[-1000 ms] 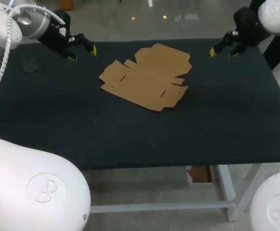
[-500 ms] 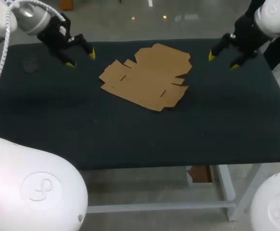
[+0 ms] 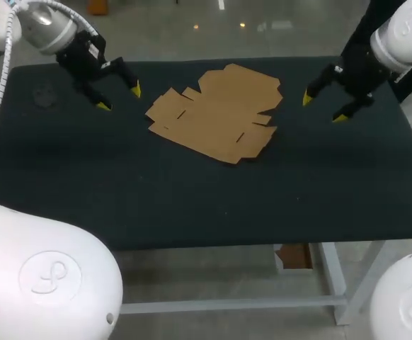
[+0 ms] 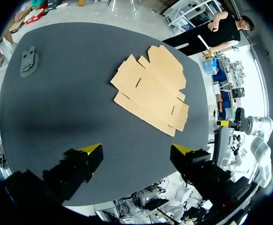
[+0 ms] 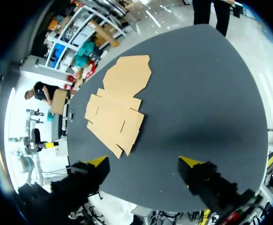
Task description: Assemble the packaging by folding the flat box into shape, placing the metal phone stand inside, and closing the box properly
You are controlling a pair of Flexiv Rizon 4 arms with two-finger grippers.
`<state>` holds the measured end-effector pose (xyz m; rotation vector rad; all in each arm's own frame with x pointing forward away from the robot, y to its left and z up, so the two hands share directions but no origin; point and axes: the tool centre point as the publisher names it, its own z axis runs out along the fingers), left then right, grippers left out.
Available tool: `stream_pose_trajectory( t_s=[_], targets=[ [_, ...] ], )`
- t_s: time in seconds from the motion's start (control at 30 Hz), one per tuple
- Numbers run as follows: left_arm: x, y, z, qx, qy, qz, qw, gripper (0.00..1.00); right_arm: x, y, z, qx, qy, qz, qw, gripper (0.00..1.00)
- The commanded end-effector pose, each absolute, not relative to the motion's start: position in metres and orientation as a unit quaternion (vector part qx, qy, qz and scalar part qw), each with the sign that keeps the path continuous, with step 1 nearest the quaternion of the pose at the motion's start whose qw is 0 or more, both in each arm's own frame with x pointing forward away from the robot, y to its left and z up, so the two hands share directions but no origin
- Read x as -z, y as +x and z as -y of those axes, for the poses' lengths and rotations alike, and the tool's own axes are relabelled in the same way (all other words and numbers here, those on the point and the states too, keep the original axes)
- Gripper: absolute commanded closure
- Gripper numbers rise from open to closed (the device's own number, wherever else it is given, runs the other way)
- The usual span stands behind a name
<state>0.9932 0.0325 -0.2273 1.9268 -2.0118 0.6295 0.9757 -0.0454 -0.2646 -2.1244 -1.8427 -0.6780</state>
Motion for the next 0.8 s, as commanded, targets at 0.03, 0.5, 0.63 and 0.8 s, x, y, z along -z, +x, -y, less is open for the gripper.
stream_pose_trajectory(
  t_s=[0.03,0.5,0.63,0.8],
  targets=[
    [0.227,0.993,-0.034,-0.215,0.665,0.7,0.149,0.0,0.265,0.976,0.042,0.231,-0.73,0.631,0.121,0.0],
    [0.227,0.993,-0.034,-0.215,0.665,0.7,0.149,0.0,0.294,0.978,0.011,0.235,-0.714,0.644,0.14,0.0],
    [0.227,0.993,-0.034,-0.215,0.665,0.7,0.149,0.0,0.309,0.977,-0.008,0.234,-0.707,0.654,0.132,0.0],
    [0.227,0.993,-0.034,-0.215,0.665,0.7,0.149,0.0,0.322,0.977,-0.019,0.229,-0.709,0.654,0.134,0.0]
  ],
)
